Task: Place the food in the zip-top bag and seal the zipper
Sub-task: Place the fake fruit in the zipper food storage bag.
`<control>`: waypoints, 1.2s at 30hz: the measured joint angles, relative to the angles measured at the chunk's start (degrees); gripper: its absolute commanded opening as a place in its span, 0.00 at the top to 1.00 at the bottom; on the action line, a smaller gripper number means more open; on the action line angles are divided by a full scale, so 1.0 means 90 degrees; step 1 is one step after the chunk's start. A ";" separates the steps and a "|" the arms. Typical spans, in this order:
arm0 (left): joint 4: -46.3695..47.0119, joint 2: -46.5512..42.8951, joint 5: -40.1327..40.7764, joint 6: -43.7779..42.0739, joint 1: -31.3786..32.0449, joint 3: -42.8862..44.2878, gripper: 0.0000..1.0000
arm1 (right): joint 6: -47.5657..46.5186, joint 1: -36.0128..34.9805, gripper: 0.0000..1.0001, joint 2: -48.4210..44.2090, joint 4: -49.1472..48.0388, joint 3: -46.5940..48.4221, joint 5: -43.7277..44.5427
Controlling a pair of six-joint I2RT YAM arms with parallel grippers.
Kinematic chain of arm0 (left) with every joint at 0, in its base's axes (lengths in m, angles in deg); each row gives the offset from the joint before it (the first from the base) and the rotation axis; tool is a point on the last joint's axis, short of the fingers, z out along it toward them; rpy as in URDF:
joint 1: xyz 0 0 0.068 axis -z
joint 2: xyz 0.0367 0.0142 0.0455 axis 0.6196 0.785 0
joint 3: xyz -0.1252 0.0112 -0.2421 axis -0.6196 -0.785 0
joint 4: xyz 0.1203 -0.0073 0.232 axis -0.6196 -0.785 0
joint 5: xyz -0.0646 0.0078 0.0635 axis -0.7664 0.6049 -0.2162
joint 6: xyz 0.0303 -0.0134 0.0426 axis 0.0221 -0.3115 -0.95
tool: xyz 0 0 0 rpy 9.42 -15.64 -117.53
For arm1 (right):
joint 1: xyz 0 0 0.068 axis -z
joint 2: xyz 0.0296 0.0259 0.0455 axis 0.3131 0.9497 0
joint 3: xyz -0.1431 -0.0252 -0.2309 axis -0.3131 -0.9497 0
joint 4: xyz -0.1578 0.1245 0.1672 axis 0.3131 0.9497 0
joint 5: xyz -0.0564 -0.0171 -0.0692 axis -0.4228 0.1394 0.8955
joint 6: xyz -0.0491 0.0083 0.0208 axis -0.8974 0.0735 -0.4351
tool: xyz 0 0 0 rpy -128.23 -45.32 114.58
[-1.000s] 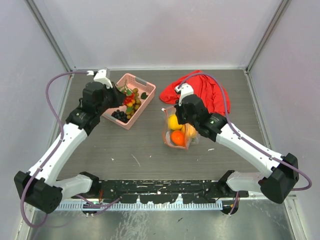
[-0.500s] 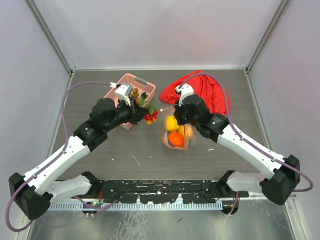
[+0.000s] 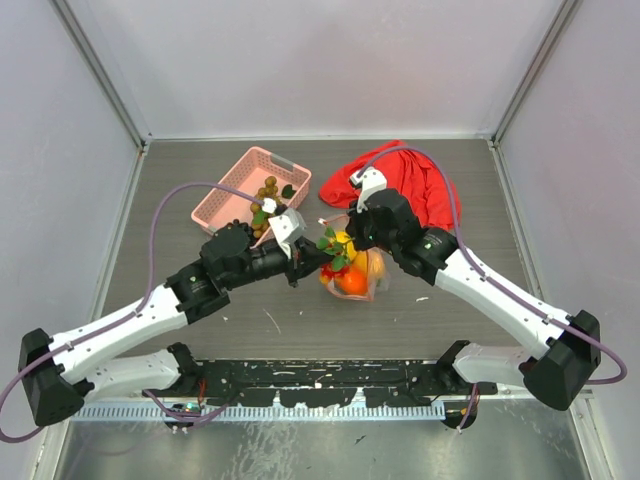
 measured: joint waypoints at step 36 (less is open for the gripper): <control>0.0658 0.1654 0.0085 -0.4002 0.0284 -0.0228 0.88 | 0.0107 0.0000 0.99 -0.0240 -0.0087 -0.0151 -0.0243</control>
